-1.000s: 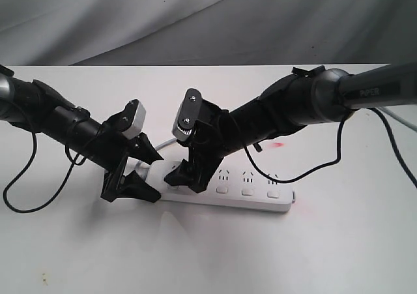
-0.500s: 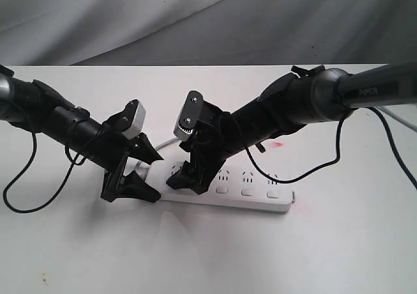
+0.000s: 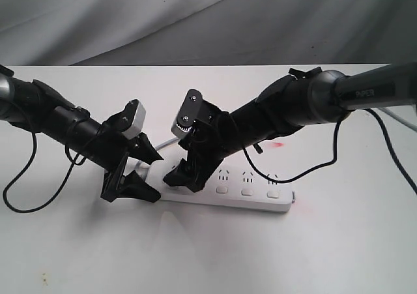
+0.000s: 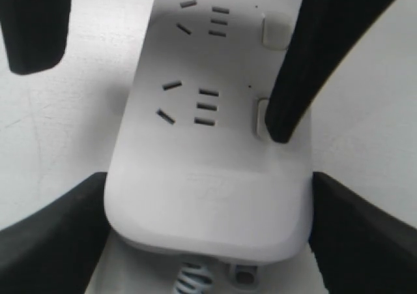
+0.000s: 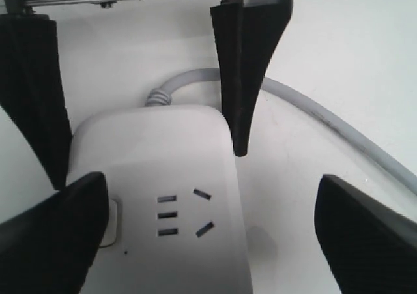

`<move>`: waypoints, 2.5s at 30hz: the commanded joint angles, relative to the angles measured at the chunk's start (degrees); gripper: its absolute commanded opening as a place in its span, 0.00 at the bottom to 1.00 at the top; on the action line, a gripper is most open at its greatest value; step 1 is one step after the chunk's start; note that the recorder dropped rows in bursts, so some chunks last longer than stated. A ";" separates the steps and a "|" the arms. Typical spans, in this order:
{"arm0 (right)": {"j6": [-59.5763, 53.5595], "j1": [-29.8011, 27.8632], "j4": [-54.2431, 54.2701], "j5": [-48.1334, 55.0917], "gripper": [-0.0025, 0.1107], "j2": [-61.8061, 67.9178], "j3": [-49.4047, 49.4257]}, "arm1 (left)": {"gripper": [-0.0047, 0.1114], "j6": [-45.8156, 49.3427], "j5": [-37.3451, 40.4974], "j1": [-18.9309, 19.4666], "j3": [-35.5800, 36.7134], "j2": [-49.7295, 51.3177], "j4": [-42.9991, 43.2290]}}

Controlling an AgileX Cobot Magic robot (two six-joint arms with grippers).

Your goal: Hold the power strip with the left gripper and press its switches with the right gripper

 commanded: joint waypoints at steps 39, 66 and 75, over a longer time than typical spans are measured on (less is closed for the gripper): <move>-2.29 -9.88 -0.83 14.88 0.71 -10.73 0.77 | 0.39 0.00 0.12 -0.29 -0.07 0.18 -0.17; 0.86 -5.20 -8.74 8.10 0.71 -2.15 0.77 | 0.39 0.00 0.22 -0.29 -0.07 0.18 -0.17; 0.86 -5.20 -8.72 6.76 0.71 -1.11 0.77 | 0.39 0.00 0.22 -0.29 -0.07 0.18 -0.17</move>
